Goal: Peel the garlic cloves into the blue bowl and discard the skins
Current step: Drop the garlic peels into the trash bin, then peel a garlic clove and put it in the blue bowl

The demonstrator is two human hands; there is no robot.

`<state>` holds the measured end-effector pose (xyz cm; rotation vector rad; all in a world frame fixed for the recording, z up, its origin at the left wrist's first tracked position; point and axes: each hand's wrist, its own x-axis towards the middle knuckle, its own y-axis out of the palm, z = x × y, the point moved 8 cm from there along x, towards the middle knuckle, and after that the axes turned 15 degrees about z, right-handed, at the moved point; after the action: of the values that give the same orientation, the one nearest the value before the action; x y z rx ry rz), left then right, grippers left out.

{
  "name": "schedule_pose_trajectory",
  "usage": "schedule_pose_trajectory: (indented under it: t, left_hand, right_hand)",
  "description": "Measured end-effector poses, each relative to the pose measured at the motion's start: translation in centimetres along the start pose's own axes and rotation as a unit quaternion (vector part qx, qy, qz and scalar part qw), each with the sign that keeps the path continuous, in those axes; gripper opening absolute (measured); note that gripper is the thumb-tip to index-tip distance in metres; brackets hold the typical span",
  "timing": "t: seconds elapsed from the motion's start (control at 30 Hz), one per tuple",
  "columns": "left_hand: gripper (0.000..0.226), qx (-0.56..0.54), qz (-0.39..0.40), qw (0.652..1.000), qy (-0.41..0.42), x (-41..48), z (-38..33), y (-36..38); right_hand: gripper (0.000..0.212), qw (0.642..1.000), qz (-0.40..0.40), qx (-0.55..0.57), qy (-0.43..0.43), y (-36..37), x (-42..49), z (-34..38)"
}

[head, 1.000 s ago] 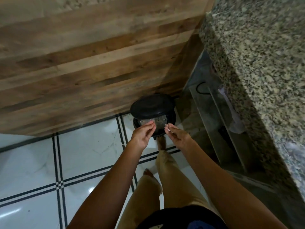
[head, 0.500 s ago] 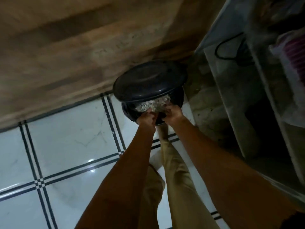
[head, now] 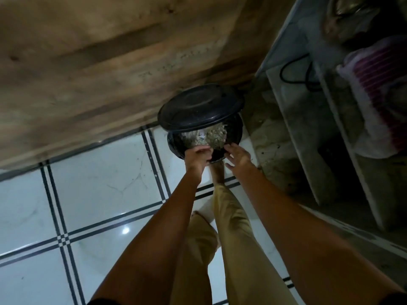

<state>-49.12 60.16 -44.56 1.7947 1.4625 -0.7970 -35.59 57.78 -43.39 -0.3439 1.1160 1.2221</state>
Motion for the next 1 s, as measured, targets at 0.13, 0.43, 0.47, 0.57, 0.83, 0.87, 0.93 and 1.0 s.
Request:
schedule_pose_trajectory:
  t: [0.13,0.43,0.47,0.57,0.83,0.87,0.93,1.0]
  left_hand:
    - [0.003,0.130,0.019,0.983,0.129,-8.7,-5.5,3.5]
    - [0.006,0.274,0.221,0.846,0.400,-33.8,-16.7,25.6]
    - [0.007,0.278,0.249,0.832,0.410,-36.0,-16.3,28.6]
    - [0.009,0.298,0.335,0.794,0.410,-41.1,-12.6,36.9]
    - [0.014,0.466,0.426,0.697,0.339,-48.3,6.3,52.6]
    - [0.015,0.482,0.416,0.690,0.344,-48.7,7.5,53.8]
    - [0.018,0.532,0.406,0.654,0.353,-49.3,9.4,56.2]
    - [0.022,0.592,0.402,0.589,0.375,-49.8,10.9,58.2]
  right_hand:
    - [0.006,0.983,-0.145,-0.007,-0.115,-1.6,-10.0,2.8]
    - [0.015,0.881,-0.201,-0.089,-0.419,-6.3,-43.8,12.6]
    - [0.013,0.874,-0.215,-0.081,-0.429,-8.3,-46.4,12.3]
    - [0.012,0.853,-0.271,-0.042,-0.444,-15.3,-53.7,9.3]
    - [0.009,0.801,-0.458,0.057,-0.380,-34.6,-68.1,-8.0]
    - [0.009,0.801,-0.464,0.056,-0.373,-36.2,-69.1,-9.5]
    - [0.011,0.808,-0.461,0.067,-0.359,-39.2,-70.3,-11.8]
    - [0.010,0.818,-0.447,0.092,-0.350,-41.0,-70.5,-12.8]
